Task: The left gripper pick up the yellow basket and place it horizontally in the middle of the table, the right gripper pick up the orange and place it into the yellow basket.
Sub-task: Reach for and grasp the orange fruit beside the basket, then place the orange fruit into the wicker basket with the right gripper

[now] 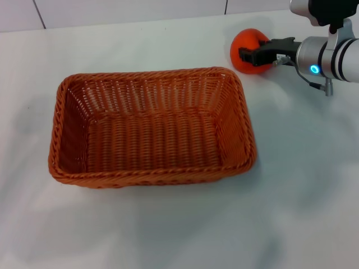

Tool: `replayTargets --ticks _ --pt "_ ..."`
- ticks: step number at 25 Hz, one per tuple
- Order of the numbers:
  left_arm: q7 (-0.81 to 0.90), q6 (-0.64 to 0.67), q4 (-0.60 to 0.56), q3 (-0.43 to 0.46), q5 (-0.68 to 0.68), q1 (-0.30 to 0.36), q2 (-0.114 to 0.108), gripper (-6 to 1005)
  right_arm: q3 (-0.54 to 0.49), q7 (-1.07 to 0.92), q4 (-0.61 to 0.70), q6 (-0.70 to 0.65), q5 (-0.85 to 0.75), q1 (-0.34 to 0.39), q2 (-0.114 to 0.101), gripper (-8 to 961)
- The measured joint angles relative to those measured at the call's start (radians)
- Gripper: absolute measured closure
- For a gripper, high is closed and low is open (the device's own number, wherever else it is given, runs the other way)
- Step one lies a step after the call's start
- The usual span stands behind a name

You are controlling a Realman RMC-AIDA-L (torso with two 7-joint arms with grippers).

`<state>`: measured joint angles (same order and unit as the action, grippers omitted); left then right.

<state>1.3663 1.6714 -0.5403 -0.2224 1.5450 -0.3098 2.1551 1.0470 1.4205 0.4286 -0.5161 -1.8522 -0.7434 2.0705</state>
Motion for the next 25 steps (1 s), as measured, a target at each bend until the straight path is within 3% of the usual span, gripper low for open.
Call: replayTargets --ticks 1,4,9,14,20,25 --pt "-0.001 0.0 0.0 0.0 0.0 0.0 0.0 476 -0.001 0.0 0.0 0.0 0.0 0.0 0.0 234" --pt "-0.003 -0.001 0.0 0.0 -0.001 0.0 -0.001 476 -0.003 0.0 0.001 -0.005 0.002 0.002 0.001 470" --pt "-0.004 -0.002 0.0 0.0 -0.003 -0.001 -0.001 476 -0.016 0.0 0.004 -0.006 0.027 0.006 0.003 614" --pt "-0.013 -0.006 0.0 0.001 -0.001 -0.001 -0.002 476 -0.072 0.067 0.014 -0.068 0.208 0.042 0.004 638" --pt "-0.019 -0.026 0.003 -0.002 0.003 0.0 -0.002 476 -0.127 0.299 -0.004 -0.396 0.538 0.099 0.014 667" --pt "-0.031 -0.029 0.009 -0.003 0.004 0.004 -0.002 476 -0.087 0.42 -0.042 -0.696 0.594 0.089 0.019 716"
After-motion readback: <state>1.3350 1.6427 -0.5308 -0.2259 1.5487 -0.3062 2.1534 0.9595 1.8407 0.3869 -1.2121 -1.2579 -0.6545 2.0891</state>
